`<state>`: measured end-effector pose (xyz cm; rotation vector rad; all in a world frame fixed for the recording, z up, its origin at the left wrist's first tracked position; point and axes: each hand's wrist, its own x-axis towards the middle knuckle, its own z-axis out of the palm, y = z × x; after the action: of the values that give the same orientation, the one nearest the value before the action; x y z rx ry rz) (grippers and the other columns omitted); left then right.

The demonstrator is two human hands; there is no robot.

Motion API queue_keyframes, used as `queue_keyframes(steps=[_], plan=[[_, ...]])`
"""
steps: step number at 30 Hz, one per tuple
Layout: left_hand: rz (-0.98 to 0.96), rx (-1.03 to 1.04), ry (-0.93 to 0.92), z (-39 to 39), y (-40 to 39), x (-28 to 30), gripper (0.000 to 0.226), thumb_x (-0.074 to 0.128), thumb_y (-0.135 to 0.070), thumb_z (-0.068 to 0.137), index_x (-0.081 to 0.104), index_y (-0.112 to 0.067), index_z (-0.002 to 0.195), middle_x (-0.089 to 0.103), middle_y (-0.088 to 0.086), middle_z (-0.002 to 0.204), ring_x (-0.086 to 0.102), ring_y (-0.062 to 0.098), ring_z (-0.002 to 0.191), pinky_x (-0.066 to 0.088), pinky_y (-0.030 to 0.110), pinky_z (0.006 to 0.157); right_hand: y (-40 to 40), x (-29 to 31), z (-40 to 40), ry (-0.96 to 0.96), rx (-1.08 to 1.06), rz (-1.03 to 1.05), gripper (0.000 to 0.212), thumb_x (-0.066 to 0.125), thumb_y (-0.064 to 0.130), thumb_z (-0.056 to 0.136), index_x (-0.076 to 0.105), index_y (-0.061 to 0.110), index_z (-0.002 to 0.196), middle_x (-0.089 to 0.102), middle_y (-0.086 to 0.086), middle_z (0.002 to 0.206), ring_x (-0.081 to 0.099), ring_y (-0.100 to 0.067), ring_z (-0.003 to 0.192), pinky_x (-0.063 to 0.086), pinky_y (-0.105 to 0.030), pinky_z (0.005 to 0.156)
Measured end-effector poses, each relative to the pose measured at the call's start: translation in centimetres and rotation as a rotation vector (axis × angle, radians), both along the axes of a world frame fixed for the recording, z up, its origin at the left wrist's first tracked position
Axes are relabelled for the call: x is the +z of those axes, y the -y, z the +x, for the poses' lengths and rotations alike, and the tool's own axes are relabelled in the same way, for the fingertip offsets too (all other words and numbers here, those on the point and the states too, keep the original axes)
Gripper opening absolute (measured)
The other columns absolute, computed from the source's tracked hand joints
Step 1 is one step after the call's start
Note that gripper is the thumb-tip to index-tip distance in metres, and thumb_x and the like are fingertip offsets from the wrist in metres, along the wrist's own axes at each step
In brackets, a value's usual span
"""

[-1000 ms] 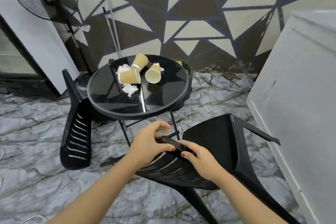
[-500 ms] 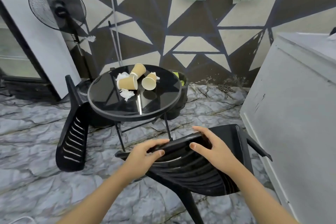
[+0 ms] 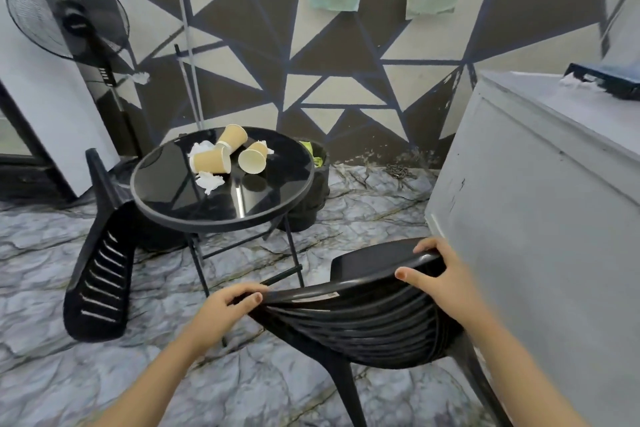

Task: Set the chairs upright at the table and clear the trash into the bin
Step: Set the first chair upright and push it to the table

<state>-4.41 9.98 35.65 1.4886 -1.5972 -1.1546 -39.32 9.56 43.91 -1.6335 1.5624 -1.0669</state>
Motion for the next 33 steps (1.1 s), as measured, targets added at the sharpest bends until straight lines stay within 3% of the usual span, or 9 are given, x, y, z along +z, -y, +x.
queue_keyframes(steps=[3,6,11,15,19,22,25,27,33], plan=[[0.026,0.002,0.026,0.4,1.2,-1.2,0.051,0.054,-0.082,0.059,0.065,-0.05,0.098,0.06,-0.015,0.12,0.051,0.003,0.117,0.04,0.028,0.099,0.3,-0.1,-1.7,0.027,-0.044,0.007,0.048,0.072,0.058,0.043,0.054,0.034,0.081,0.06,0.023,0.084,0.056,0.003,0.081,0.043,-0.028,0.072],[0.066,-0.077,0.074,0.0,2.5,-1.8,0.063,0.049,-0.09,0.051,0.059,-0.058,0.103,0.045,-0.009,0.134,0.038,0.009,0.128,0.031,0.037,0.109,0.3,-0.3,-3.0,0.037,-0.068,0.003,0.052,0.073,0.057,0.044,0.057,0.032,0.087,0.061,0.013,0.096,0.057,-0.012,0.096,0.047,-0.04,0.087],[0.042,-0.053,0.007,-1.6,3.3,-2.9,0.087,0.048,-0.094,0.041,0.058,-0.036,0.105,0.054,-0.004,0.121,0.051,0.013,0.115,0.042,0.035,0.099,0.1,-0.2,-4.7,0.078,-0.081,0.004,0.065,0.077,0.066,0.039,0.056,0.042,0.095,0.059,0.002,0.102,0.058,-0.021,0.1,0.046,-0.048,0.093],[-0.043,0.001,-0.068,-3.2,3.6,-3.9,0.09,0.049,-0.093,0.045,0.057,-0.031,0.11,0.057,-0.002,0.12,0.053,0.015,0.114,0.044,0.034,0.093,0.2,-0.4,-5.8,0.157,-0.109,-0.003,0.072,0.076,0.075,0.03,0.058,0.04,0.091,0.06,0.001,0.097,0.059,-0.024,0.095,0.047,-0.046,0.089],[-0.055,0.139,-0.198,-4.4,3.6,-4.3,0.117,0.053,-0.093,0.037,0.041,-0.023,0.131,0.051,0.002,0.125,0.048,0.018,0.116,0.04,0.04,0.099,0.7,-0.4,-5.7,0.212,-0.117,-0.014,0.069,0.08,0.068,0.029,0.061,0.04,0.089,0.059,-0.002,0.094,0.058,-0.022,0.088,0.047,-0.037,0.079],[-0.058,0.188,-0.209,-4.2,4.6,-3.8,0.096,0.057,-0.089,0.04,0.055,-0.019,0.106,0.06,0.006,0.106,0.057,0.023,0.1,0.045,0.029,0.082,1.2,-0.6,-5.3,0.255,-0.139,-0.04,0.072,0.082,0.066,0.023,0.063,0.036,0.086,0.06,-0.003,0.091,0.06,-0.017,0.081,0.051,-0.029,0.072],[-0.073,0.228,-0.229,-3.8,5.9,-3.4,0.06,0.061,-0.065,0.055,0.059,-0.015,0.089,0.06,0.013,0.095,0.057,0.037,0.094,0.046,0.046,0.082,1.7,-0.6,-4.9,0.332,-0.172,-0.082,0.075,0.084,0.062,0.017,0.061,0.027,0.08,0.065,0.007,0.075,0.061,-0.004,0.067,0.05,-0.015,0.059],[-0.088,0.233,-0.263,-3.9,6.6,-3.1,0.053,0.061,-0.058,0.057,0.059,-0.014,0.087,0.059,0.013,0.091,0.056,0.04,0.092,0.046,0.053,0.084,2.3,0.1,-4.8,0.352,-0.193,-0.108,0.082,0.083,0.065,0.015,0.059,0.021,0.079,0.065,0.014,0.066,0.06,0.0,0.059,0.049,-0.012,0.054],[-0.183,0.286,-0.366,-3.9,9.1,-0.8,0.042,0.06,-0.055,0.059,0.057,-0.018,0.077,0.053,0.005,0.075,0.052,0.013,0.071,0.042,0.026,0.069,6.1,2.3,-4.1,0.376,-0.193,-0.167,0.074,0.085,0.058,0.024,0.058,0.018,0.08,0.065,0.012,0.067,0.058,0.001,0.057,0.049,-0.012,0.054]])
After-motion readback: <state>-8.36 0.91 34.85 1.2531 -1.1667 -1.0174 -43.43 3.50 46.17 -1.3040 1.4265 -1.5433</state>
